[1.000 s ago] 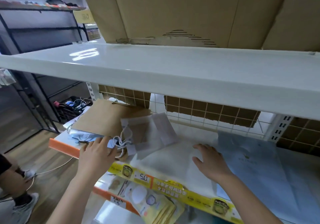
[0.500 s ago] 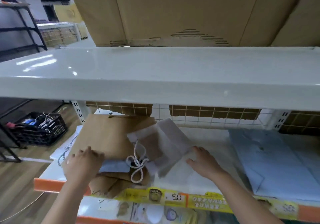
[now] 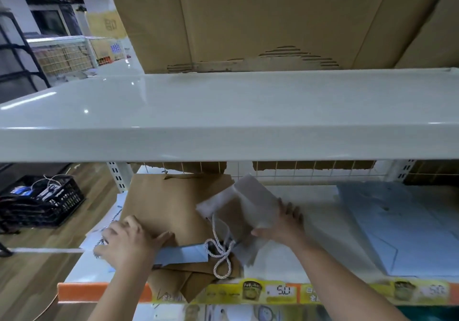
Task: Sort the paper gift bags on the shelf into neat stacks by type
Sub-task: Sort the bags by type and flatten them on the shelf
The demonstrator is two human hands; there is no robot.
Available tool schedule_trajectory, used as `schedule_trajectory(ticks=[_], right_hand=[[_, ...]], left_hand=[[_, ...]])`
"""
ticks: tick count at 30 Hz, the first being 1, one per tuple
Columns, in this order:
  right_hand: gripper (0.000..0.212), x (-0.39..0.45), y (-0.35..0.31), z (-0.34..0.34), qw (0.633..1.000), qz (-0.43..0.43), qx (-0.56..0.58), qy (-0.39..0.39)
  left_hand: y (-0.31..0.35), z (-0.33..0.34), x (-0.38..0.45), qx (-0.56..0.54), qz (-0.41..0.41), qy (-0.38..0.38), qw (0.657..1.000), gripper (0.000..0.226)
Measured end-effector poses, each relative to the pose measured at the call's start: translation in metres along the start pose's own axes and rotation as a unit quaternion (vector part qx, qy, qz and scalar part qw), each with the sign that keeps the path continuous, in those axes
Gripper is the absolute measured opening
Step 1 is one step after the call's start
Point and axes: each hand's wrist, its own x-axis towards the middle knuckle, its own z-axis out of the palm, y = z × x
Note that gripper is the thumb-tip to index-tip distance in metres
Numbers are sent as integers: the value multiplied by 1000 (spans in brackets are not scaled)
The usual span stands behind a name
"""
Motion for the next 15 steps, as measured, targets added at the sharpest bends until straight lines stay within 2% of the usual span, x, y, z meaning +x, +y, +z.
schedule_trajectory(ticks=[3, 9, 13, 15], right_hand=[[148, 5, 2, -6, 1000, 5, -9, -27], [153, 1, -5, -21, 998, 14, -48, -45], [152, -1, -12, -28, 995, 21, -86, -49], [150, -3, -13, -27, 996, 29, -71, -47]], left_hand=[[-1, 1, 2, 12, 12, 14, 1000, 105], [-2, -11, 5, 12, 3, 19, 1000, 105], [-4, -12, 6, -52, -13, -4, 999, 101], [-6, -14, 5, -108, -18, -4, 994, 89]])
